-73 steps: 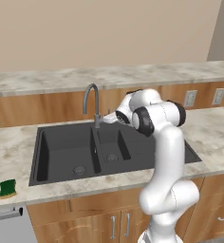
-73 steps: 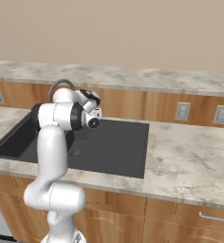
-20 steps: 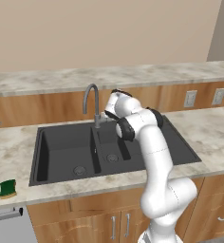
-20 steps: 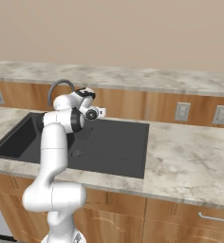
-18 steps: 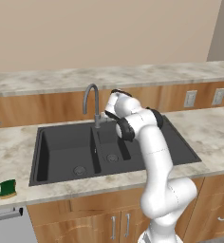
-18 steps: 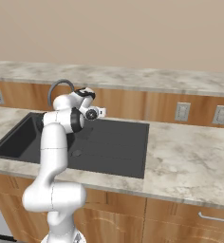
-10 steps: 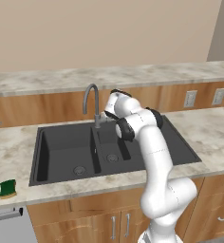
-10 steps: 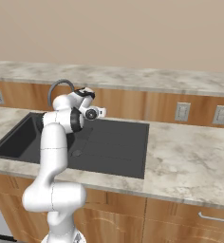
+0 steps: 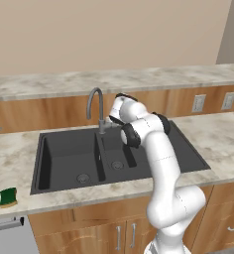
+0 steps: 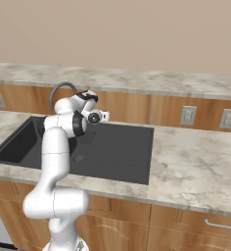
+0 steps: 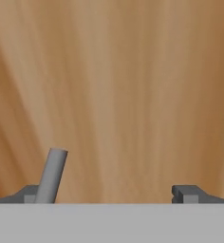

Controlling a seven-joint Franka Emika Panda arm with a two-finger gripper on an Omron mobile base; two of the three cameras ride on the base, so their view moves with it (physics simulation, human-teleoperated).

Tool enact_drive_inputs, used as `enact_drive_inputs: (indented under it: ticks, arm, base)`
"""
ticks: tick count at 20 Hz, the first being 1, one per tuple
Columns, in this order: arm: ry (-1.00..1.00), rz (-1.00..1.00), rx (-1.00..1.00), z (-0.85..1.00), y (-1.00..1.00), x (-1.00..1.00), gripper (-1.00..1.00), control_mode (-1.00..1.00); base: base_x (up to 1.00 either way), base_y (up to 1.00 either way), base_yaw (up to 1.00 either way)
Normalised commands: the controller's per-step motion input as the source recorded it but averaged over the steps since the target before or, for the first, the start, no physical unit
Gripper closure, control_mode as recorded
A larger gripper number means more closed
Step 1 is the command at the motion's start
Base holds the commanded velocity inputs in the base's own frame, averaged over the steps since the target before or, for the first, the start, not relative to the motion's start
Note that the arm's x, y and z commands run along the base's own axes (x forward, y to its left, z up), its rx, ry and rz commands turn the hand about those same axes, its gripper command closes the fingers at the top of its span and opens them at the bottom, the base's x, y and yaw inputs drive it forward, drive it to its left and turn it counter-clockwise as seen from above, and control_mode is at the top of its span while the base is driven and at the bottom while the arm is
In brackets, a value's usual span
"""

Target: Soak the sponge with water for a few seconds and then drop it inside the sink.

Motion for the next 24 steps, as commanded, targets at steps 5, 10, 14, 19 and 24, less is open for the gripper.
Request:
enact_drive_inputs:
  ticks: [5,10,14,19,24]
  arm:
    - [0.0,-0.04,0.0,-0.16,-0.73,0.0,-1.0,-1.0]
    - [0.02,-0.04,0.0,-0.25,-0.76,0.0,-1.0,-1.0]
    - [0.04,-0.04,0.0,-0.29,-0.81,0.0,-1.0,-1.0]
    - [0.05,-0.04,0.0,-0.27,-0.83,0.0,-1.0,-1.0]
    - [0.07,-0.05,0.0,-0.3,-0.85,0.0,-1.0,-1.0]
  base:
    - [0.0,0.0,0.0]
    - [0.0,0.0,0.0]
    - [0.0,0.0,0.0]
    - [0.0,0.0,0.0]
    - [0.0,0.0,0.0]
